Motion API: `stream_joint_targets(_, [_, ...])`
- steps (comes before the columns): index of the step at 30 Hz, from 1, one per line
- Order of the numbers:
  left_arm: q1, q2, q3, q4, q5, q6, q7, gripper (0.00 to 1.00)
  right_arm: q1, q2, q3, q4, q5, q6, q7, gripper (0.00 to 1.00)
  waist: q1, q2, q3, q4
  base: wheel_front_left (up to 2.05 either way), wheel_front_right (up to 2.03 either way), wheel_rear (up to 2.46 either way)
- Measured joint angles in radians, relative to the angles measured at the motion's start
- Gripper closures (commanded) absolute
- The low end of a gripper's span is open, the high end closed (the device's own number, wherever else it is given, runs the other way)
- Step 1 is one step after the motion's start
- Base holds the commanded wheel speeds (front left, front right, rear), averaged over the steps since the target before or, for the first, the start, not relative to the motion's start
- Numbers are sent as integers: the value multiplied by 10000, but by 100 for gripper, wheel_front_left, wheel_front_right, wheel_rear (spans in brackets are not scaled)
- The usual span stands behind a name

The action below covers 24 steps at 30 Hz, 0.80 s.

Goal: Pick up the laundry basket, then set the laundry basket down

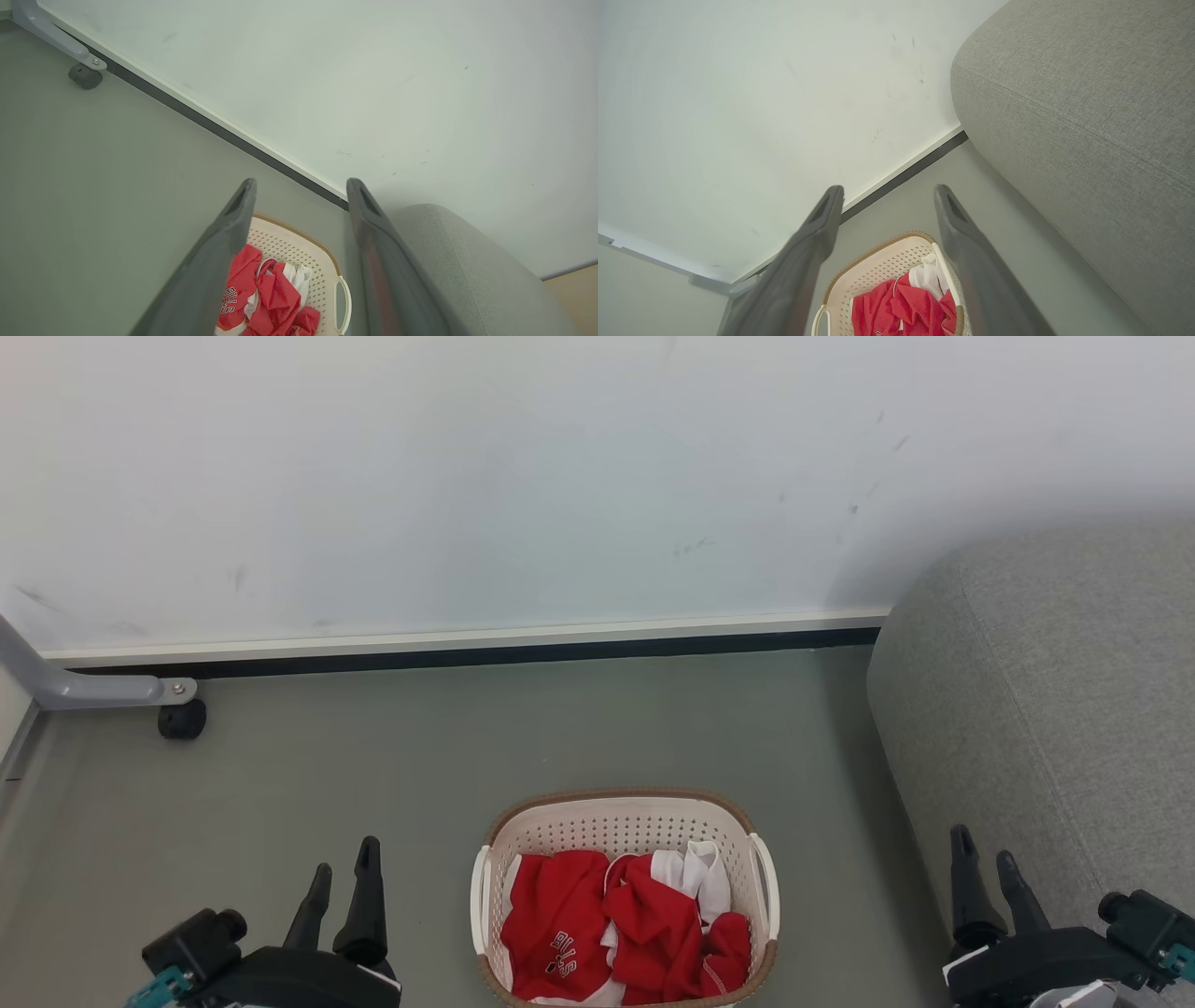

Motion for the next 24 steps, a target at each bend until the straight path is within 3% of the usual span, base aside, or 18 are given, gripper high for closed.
stream_joint_targets(24, [-224,318,-497,236,3933,550,-692,0,-167,-230,437,6,-4092,-575,-474,0,0,0,-16,52,0,0,0])
